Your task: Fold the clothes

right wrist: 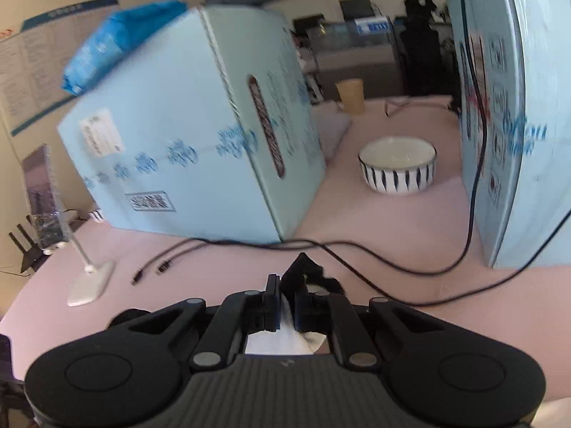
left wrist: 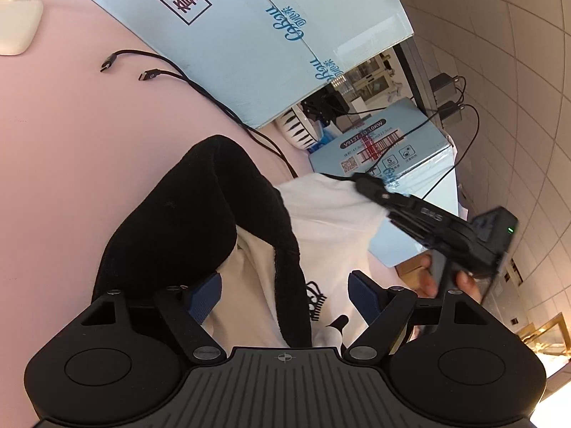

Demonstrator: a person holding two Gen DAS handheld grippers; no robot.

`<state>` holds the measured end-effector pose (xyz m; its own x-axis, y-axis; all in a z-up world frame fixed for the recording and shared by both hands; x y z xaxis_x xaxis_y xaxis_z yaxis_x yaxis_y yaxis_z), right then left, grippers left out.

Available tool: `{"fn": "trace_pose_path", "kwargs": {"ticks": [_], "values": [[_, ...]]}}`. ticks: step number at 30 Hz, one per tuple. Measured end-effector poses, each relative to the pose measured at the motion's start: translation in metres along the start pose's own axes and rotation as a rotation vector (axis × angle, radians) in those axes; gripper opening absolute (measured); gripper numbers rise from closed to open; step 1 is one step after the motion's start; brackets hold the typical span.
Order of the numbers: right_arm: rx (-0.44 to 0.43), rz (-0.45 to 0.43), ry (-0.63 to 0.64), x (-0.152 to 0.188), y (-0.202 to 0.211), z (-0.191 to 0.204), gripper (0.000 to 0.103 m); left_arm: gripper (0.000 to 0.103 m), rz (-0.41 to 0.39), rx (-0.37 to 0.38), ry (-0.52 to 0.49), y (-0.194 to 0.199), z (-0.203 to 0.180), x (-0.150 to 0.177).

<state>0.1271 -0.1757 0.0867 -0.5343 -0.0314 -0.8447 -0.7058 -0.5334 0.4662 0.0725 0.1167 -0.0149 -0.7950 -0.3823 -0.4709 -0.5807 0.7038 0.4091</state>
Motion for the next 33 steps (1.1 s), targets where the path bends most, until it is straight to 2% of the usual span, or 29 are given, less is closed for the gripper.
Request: {"fn": "trace_pose_path", "kwargs": {"ticks": [2, 3, 5, 6, 7, 8, 9, 10, 12, 14, 15, 16, 17, 18, 20, 21, 22, 23, 24, 26, 29, 32, 33], "values": [[-0.051, -0.039, 0.147, 0.006, 0.028, 0.027, 0.008, 0.080, -0.033, -0.022, 0.003, 0.005, 0.002, -0.001], [-0.076, -0.056, 0.263, 0.017, 0.044, 0.046, 0.009, 0.080, -0.060, -0.051, -0.001, 0.008, 0.003, -0.002], [-0.126, -0.038, 0.440, 0.045, 0.064, 0.075, 0.014, 0.080, -0.092, -0.083, 0.002, 0.012, 0.006, -0.003], [-0.173, 0.011, 0.520, 0.067, 0.071, 0.089, 0.025, 0.080, -0.098, -0.081, 0.016, 0.013, 0.009, -0.004], [-0.228, 0.099, 0.588, 0.092, 0.073, 0.099, 0.042, 0.080, -0.098, -0.072, 0.034, 0.014, 0.012, -0.005], [-0.258, 0.184, 0.630, 0.111, 0.073, 0.105, 0.048, 0.080, -0.097, -0.067, 0.046, 0.013, 0.014, -0.006], [-0.286, 0.266, 0.669, 0.130, 0.074, 0.110, 0.047, 0.080, -0.096, -0.067, 0.053, 0.014, 0.015, -0.006], [-0.289, 0.310, 0.683, 0.143, 0.076, 0.112, 0.045, 0.080, -0.096, -0.069, 0.054, 0.013, 0.016, -0.006], [-0.273, 0.288, 0.653, 0.143, 0.086, 0.111, 0.049, 0.080, -0.096, -0.075, 0.047, 0.013, 0.016, -0.006], [-0.271, 0.212, 0.563, 0.125, 0.094, 0.103, 0.066, 0.080, -0.096, -0.079, 0.037, 0.012, 0.015, -0.005], [-0.278, 0.161, 0.479, 0.111, 0.097, 0.097, 0.086, 0.080, -0.094, -0.079, 0.032, 0.012, 0.015, -0.004], [-0.282, 0.113, 0.399, 0.097, 0.099, 0.091, 0.097, 0.080, -0.091, -0.076, 0.031, 0.011, 0.014, -0.005], [-0.243, 0.095, 0.362, 0.089, 0.091, 0.089, 0.097, 0.080, -0.088, -0.073, 0.029, 0.010, 0.013, -0.005], [-0.202, 0.080, 0.329, 0.081, 0.083, 0.087, 0.097, 0.081, -0.084, -0.069, 0.029, 0.009, 0.013, -0.005], [-0.096, 0.101, 0.363, 0.078, 0.060, 0.095, 0.091, 0.081, -0.079, -0.064, 0.028, 0.009, 0.012, -0.005], [-0.066, 0.132, 0.392, 0.080, 0.046, 0.099, 0.081, 0.081, -0.078, -0.061, 0.029, 0.009, 0.012, -0.005], [-0.047, 0.174, 0.436, 0.085, 0.031, 0.104, 0.059, 0.081, -0.077, -0.059, 0.030, 0.009, 0.012, -0.005], [-0.029, 0.205, 0.467, 0.089, 0.020, 0.106, 0.042, 0.081, -0.077, -0.056, 0.033, 0.009, 0.013, -0.005], [0.007, 0.255, 0.494, 0.097, 0.004, 0.107, 0.006, 0.081, -0.078, -0.051, 0.040, 0.009, 0.013, -0.006], [0.019, 0.248, 0.476, 0.097, 0.000, 0.104, 0.006, 0.081, -0.081, -0.042, 0.053, 0.010, 0.014, -0.007], [-0.164, 0.106, 0.407, 0.082, 0.030, 0.102, 0.005, 0.081, -0.082, -0.031, 0.069, 0.012, 0.016, -0.008], [-0.315, 0.150, 0.539, 0.098, 0.050, 0.117, 0.006, 0.081, -0.082, -0.028, 0.070, 0.013, 0.015, -0.010], [-0.313, 0.240, 0.584, 0.116, 0.044, 0.121, 0.007, 0.081, -0.085, -0.025, 0.072, 0.013, 0.015, -0.010]]}}
Point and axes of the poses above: each gripper's, at about its wrist camera, not at the fingertips, and y roughly against the way its jaws point, z to its left, x to its underside, the point moved 3 cm from there along -y, roughly the way its jaws point, and after that the axes turned 3 degrees about -x, right-handed, at the moved point
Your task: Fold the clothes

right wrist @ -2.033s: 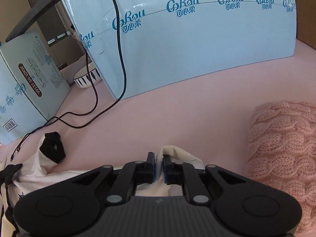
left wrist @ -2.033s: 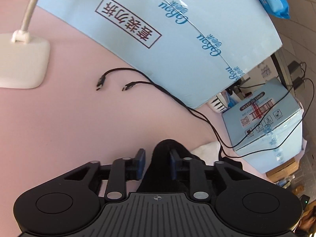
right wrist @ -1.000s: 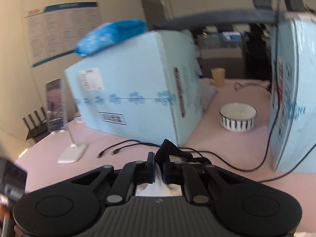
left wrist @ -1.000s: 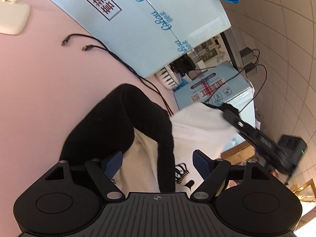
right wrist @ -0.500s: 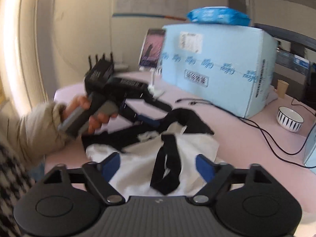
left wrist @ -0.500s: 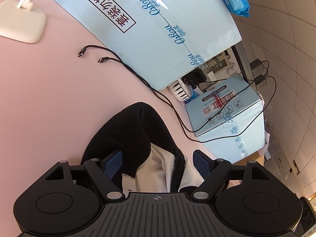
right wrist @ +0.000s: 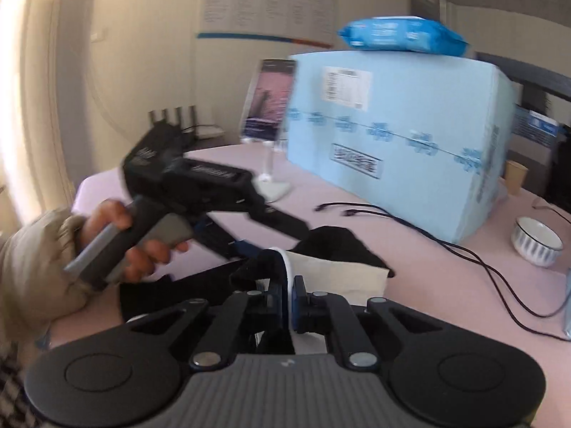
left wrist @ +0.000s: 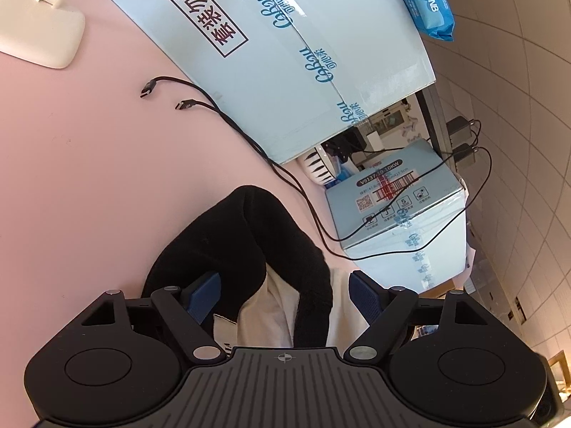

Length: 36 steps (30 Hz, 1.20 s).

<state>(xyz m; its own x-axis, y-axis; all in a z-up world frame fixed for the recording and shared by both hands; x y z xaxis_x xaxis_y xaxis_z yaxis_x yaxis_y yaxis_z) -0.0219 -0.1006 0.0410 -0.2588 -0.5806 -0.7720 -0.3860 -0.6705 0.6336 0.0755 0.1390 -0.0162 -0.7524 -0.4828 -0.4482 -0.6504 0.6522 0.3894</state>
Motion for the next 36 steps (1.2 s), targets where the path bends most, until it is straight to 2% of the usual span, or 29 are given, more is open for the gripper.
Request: {"fn": "trace_pose_path", "kwargs": {"ticks": [1, 2, 3, 5, 7, 8, 9, 10, 12, 13, 14, 15, 16, 17, 19, 21, 24, 26, 27, 28, 30, 33, 35, 36], "values": [[-0.017, 0.087, 0.030, 0.011, -0.011, 0.009, 0.011, 0.081, -0.004, 0.007, 0.003, 0.001, 0.000, -0.001], [0.007, 0.112, 0.039, 0.018, -0.016, 0.013, 0.013, 0.081, -0.009, 0.015, 0.005, 0.003, 0.000, -0.002], [0.042, 0.051, 0.047, 0.023, -0.009, 0.017, 0.021, 0.081, -0.017, 0.031, 0.003, 0.006, -0.001, -0.003], [0.078, 0.023, -0.054, 0.023, 0.010, 0.012, 0.034, 0.081, -0.041, 0.083, -0.030, 0.015, -0.008, -0.005], [0.017, -0.096, -0.256, 0.025, 0.053, -0.008, 0.065, 0.081, -0.014, 0.126, -0.077, 0.017, -0.019, -0.006], [0.001, -0.145, -0.324, 0.029, 0.071, -0.016, 0.073, 0.082, 0.037, 0.139, -0.091, 0.014, -0.026, -0.006], [0.056, -0.191, -0.428, 0.036, 0.096, -0.032, 0.083, 0.083, 0.093, 0.151, -0.104, 0.009, -0.033, -0.006], [0.112, -0.234, -0.530, 0.043, 0.121, -0.047, 0.084, 0.084, 0.161, 0.157, -0.110, 0.001, -0.043, -0.004], [0.288, -0.210, -0.714, 0.060, 0.150, -0.079, 0.084, 0.084, 0.244, 0.139, -0.092, -0.016, -0.056, -0.004], [0.384, -0.185, -0.826, 0.072, 0.166, -0.099, 0.084, 0.084, 0.282, 0.075, -0.084, -0.029, -0.059, -0.006], [0.424, -0.147, -0.934, 0.085, 0.172, -0.116, 0.084, 0.084, 0.319, -0.003, -0.085, -0.041, -0.062, -0.008], [0.458, -0.109, -1.042, 0.099, 0.178, -0.132, 0.084, 0.083, 0.345, -0.133, -0.122, -0.051, -0.064, -0.007], [0.430, -0.085, -1.148, 0.112, 0.177, -0.145, 0.082, 0.082, 0.354, -0.249, -0.173, -0.059, -0.067, -0.006], [0.399, -0.062, -1.251, 0.125, 0.176, -0.158, 0.081, 0.082, 0.368, -0.280, -0.199, -0.065, -0.069, -0.004], [0.317, -0.034, -1.392, 0.143, 0.163, -0.181, 0.076, 0.082, 0.400, -0.272, -0.157, -0.078, -0.069, -0.005], [0.393, -0.005, -1.403, 0.141, 0.148, -0.197, 0.076, 0.082, 0.376, -0.280, -0.100, -0.088, -0.067, -0.014], [0.476, 0.023, -1.334, 0.131, 0.123, -0.215, 0.074, 0.082, 0.329, -0.267, -0.003, -0.097, -0.060, -0.024], [0.511, 0.043, -1.292, 0.129, 0.108, -0.224, 0.048, 0.075, 0.295, -0.249, 0.008, -0.097, -0.057, -0.027], [0.546, 0.056, -1.268, 0.132, 0.102, -0.224, 0.009, 0.061, 0.275, -0.255, 0.011, -0.097, -0.055, -0.029], [0.579, 0.067, -1.244, 0.135, 0.097, -0.225, 0.004, 0.046, 0.261, -0.266, 0.024, -0.096, -0.051, -0.030], [0.601, -0.006, -1.257, 0.142, 0.107, -0.220, 0.003, 0.036, 0.221, -0.243, 0.051, -0.092, -0.046, -0.035], [0.672, -0.052, -1.246, 0.152, 0.119, -0.216, 0.004, 0.034, 0.133, -0.167, 0.105, -0.084, -0.039, -0.046], [0.699, -0.051, -1.261, 0.167, 0.120, -0.218, 0.006, 0.043, 0.054, -0.149, 0.155, -0.080, -0.029, -0.052], [0.691, -0.071, -1.249, 0.168, 0.121, -0.218, 0.008, 0.063, 0.020, -0.163, 0.191, -0.081, -0.020, -0.056]]}}
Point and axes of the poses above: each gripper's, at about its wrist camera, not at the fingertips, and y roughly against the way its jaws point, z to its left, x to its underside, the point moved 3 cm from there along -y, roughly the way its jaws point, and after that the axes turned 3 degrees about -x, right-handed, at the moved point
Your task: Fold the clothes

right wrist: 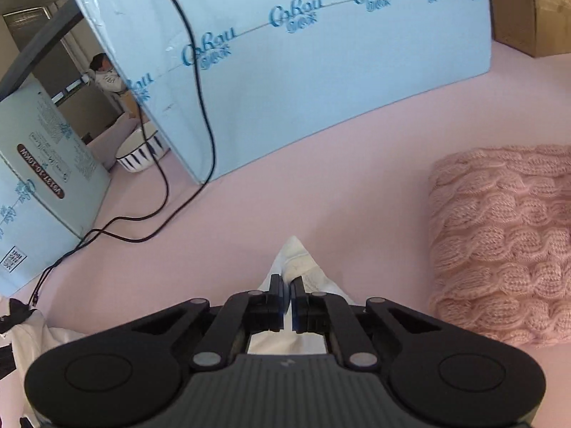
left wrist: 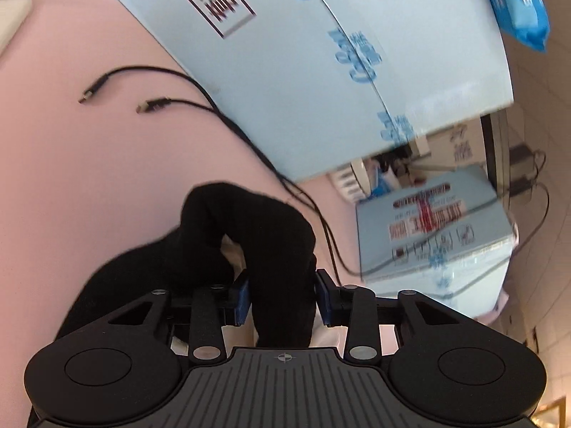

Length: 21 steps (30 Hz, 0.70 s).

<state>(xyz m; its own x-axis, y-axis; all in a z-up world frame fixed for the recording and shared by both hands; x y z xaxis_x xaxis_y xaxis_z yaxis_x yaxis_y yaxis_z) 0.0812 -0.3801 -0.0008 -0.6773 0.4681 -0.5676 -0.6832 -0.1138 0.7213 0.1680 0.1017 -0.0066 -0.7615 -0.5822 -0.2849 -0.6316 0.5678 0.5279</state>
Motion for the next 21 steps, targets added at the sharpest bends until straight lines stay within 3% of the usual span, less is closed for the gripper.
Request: {"fn": "trace_pose_path", "kwargs": {"ticks": [2, 5, 6, 7, 8, 12, 15, 19, 21], "values": [[-0.037, -0.027, 0.011, 0.000, 0.002, -0.002, 0.016, 0.070, 0.000, 0.022, 0.055, -0.002, 0.012, -0.008], [-0.119, -0.098, -0.004, 0.001, 0.028, -0.004, 0.051, 0.074, 0.007, 0.043, 0.082, 0.017, 0.016, -0.014], [-0.167, -0.128, -0.007, 0.005, 0.046, -0.007, 0.064, 0.078, -0.016, 0.026, 0.028, 0.033, 0.010, -0.014], [-0.215, -0.158, -0.011, 0.008, 0.065, -0.010, 0.070, 0.081, -0.038, 0.005, -0.027, 0.049, 0.005, -0.012], [-0.264, -0.186, -0.014, 0.012, 0.083, -0.012, 0.071, 0.082, -0.049, -0.005, -0.066, 0.063, 0.002, -0.010], [-0.443, -0.122, 0.027, 0.045, 0.151, -0.013, 0.077, 0.087, -0.009, -0.046, -0.204, 0.134, -0.004, 0.026], [-0.526, -0.095, 0.062, 0.089, 0.198, -0.016, 0.085, 0.090, 0.011, -0.076, -0.219, 0.174, 0.012, 0.064], [-0.552, 0.071, 0.014, 0.138, 0.203, -0.010, 0.087, 0.090, 0.076, -0.097, -0.129, 0.187, 0.053, 0.100], [-0.491, 0.169, -0.043, 0.157, 0.187, -0.009, 0.086, 0.090, 0.118, -0.109, -0.114, 0.175, 0.063, 0.111]]}}
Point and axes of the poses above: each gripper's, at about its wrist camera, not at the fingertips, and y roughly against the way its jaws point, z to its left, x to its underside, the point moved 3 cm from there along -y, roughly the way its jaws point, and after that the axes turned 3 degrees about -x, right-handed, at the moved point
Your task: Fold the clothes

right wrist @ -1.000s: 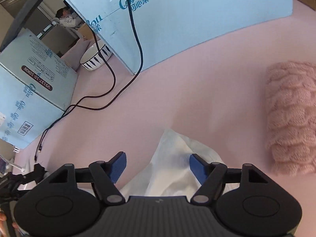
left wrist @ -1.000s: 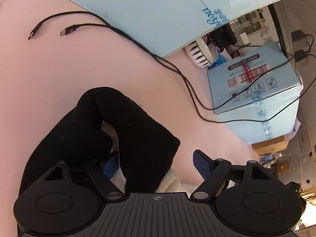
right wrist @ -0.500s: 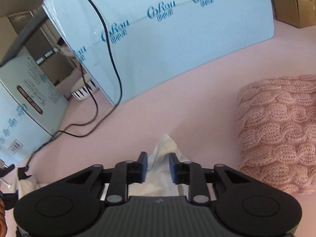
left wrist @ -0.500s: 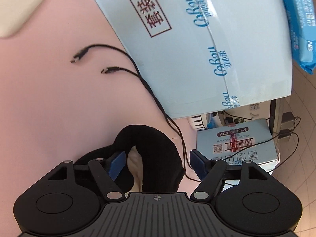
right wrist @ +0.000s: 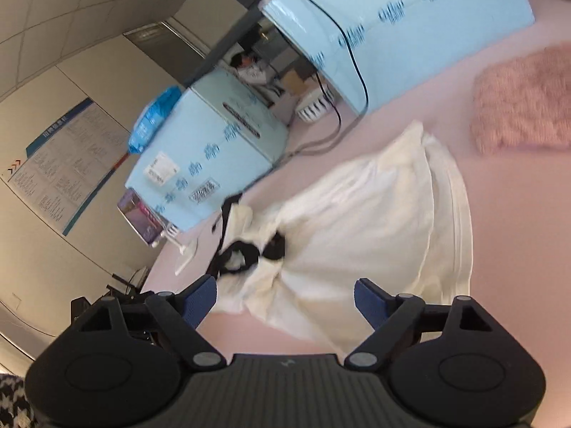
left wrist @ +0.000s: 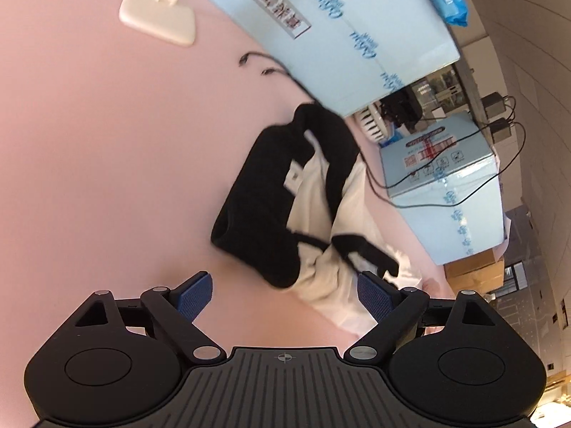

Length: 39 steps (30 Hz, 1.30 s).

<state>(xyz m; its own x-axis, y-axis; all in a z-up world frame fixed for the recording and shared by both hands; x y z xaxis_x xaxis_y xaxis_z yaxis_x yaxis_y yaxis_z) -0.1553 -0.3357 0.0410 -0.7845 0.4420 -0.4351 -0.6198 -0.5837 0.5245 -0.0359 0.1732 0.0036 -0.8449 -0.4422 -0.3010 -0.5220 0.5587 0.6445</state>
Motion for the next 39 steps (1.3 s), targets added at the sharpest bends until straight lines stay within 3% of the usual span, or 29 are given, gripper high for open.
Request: {"fn": "trace_pose_path", "kwargs": {"ticks": [3, 6, 9, 12, 17, 23, 26, 28, 30, 36, 38, 39], "values": [[0.013, 0.102, -0.153, 0.025, -0.013, -0.017, 0.084, 0.092, -0.023, -0.034, -0.092, -0.011, -0.008, 0.010], [-0.013, 0.019, -0.270, 0.032, -0.005, -0.026, 0.083, 0.103, -0.067, -0.091, -0.217, -0.023, -0.027, 0.018], [0.004, -0.065, -0.345, 0.035, -0.001, -0.035, 0.074, 0.103, -0.096, -0.170, -0.330, -0.038, -0.045, 0.024], [0.017, -0.163, -0.408, 0.037, 0.000, -0.047, 0.066, 0.103, -0.125, -0.199, -0.352, -0.049, -0.053, 0.019], [0.065, -0.287, -0.371, 0.035, -0.010, -0.047, 0.065, 0.103, -0.178, -0.261, -0.372, -0.065, -0.063, 0.011], [0.079, -0.346, -0.312, 0.031, -0.016, -0.048, 0.062, 0.102, -0.213, -0.342, -0.495, -0.075, -0.073, 0.025], [0.123, -0.357, -0.288, 0.031, -0.017, -0.050, 0.040, 0.102, -0.214, -0.338, -0.504, -0.073, -0.072, 0.026], [0.142, -0.360, -0.288, 0.033, -0.017, -0.056, 0.018, 0.102, -0.209, -0.338, -0.513, -0.073, -0.072, 0.026], [0.135, -0.363, -0.302, 0.034, -0.015, -0.062, 0.015, 0.101, -0.208, -0.347, -0.532, -0.073, -0.073, 0.028], [0.100, -0.368, -0.316, 0.035, -0.015, -0.068, 0.011, 0.091, -0.222, -0.375, -0.571, -0.071, -0.073, 0.032], [0.100, -0.369, -0.310, 0.035, -0.015, -0.067, 0.011, 0.079, -0.236, -0.381, -0.574, -0.068, -0.072, 0.033], [0.100, -0.366, -0.307, 0.035, -0.015, -0.067, 0.012, 0.060, -0.245, -0.372, -0.566, -0.064, -0.072, 0.033]]}}
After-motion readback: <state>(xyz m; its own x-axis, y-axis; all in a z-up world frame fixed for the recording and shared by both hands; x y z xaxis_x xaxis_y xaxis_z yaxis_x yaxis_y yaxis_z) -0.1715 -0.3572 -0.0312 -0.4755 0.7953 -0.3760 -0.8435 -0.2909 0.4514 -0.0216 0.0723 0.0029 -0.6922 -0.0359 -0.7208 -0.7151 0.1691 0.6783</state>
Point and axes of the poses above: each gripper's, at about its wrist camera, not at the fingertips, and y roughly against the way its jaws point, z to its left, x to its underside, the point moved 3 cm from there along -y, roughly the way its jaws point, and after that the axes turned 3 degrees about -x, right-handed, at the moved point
